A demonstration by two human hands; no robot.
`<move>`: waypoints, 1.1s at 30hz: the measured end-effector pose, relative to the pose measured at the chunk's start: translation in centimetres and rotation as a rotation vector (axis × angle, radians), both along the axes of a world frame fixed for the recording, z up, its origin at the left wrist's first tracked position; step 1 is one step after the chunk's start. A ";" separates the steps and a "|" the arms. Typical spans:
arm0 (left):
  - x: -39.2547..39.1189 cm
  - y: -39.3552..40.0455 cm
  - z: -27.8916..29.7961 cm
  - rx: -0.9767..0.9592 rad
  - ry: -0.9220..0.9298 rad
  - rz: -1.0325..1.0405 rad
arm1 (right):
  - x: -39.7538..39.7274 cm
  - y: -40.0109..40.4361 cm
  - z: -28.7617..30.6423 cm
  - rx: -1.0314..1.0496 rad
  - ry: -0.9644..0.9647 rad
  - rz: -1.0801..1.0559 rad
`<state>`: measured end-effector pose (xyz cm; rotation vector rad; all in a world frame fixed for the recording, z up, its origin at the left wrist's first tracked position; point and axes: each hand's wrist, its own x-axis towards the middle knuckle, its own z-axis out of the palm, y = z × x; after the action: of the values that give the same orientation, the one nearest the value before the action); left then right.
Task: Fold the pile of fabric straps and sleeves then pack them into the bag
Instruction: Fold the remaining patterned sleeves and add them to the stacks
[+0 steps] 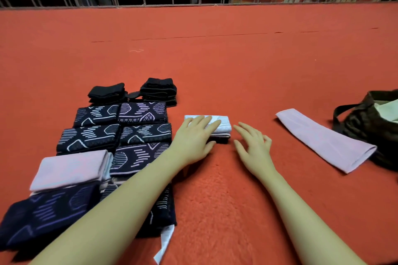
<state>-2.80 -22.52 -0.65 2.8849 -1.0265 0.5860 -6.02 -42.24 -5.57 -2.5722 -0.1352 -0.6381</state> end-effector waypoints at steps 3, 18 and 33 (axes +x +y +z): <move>-1.1 -3.1 0.1 -0.065 0.093 -0.058 | -1.2 -2.6 -0.2 0.051 0.017 -0.096; 3.2 -18.8 -2.0 -0.010 0.217 -0.039 | 0.8 -12.1 0.0 -0.091 0.272 -0.627; 3.4 -17.8 -4.6 -0.069 0.203 -0.119 | -0.9 -12.3 0.0 0.099 0.167 -0.367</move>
<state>0.60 -40.33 -5.22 2.7313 -1.1129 0.3080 -6.93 -54.59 -5.56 -2.5586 0.4220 -0.5378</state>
